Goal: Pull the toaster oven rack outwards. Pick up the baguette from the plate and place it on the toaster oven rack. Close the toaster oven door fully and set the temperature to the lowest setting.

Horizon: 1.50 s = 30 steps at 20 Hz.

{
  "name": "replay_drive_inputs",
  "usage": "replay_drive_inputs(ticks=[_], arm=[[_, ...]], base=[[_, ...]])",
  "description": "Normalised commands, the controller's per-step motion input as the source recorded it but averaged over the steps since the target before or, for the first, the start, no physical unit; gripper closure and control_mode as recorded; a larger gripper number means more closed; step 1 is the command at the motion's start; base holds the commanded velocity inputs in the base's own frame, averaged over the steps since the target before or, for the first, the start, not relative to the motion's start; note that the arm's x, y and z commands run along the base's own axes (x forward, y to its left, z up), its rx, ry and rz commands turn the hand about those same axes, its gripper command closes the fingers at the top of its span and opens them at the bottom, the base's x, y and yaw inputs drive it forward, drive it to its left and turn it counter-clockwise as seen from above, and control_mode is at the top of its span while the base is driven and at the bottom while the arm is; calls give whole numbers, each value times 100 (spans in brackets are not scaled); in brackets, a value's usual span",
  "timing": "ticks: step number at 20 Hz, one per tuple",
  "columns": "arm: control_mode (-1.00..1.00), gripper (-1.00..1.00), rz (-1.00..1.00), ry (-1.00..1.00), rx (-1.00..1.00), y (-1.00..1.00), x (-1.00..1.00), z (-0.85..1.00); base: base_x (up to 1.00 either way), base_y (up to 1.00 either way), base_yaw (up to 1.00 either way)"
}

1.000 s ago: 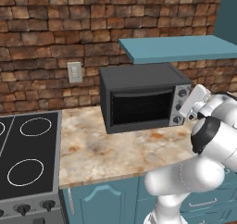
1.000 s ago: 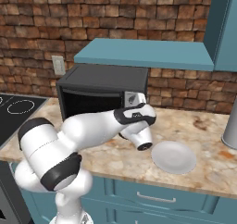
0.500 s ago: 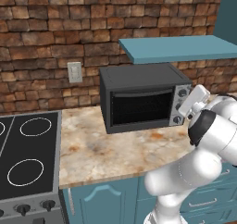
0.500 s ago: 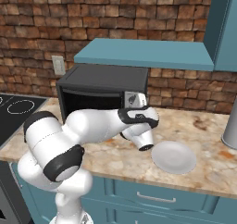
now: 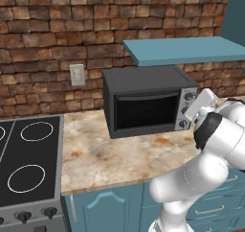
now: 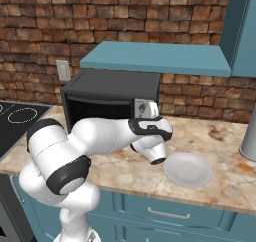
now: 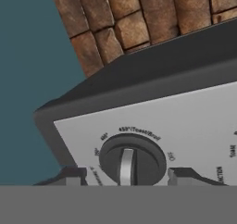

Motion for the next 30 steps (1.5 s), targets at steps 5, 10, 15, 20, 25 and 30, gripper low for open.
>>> replay_drive_inputs(ticks=[5, 10, 15, 20, 25, 30], arm=[[-100, 100, 0, -7, 0, 0, 41, 7], [-100, 100, 4, -11, -6, 0, 38, 9], [-100, 100, 5, -3, -8, -5, 54, 23], [-100, 100, 11, 0, -7, -25, 66, 32], [-100, 100, 13, 0, -16, -34, 73, 28], [-100, 100, 8, -6, -35, -11, 73, 31]], base=[[0, 0, 0], [0, 0, 0], [0, 0, 0], [0, 0, 0], [0, 0, 0], [0, 0, 0]])
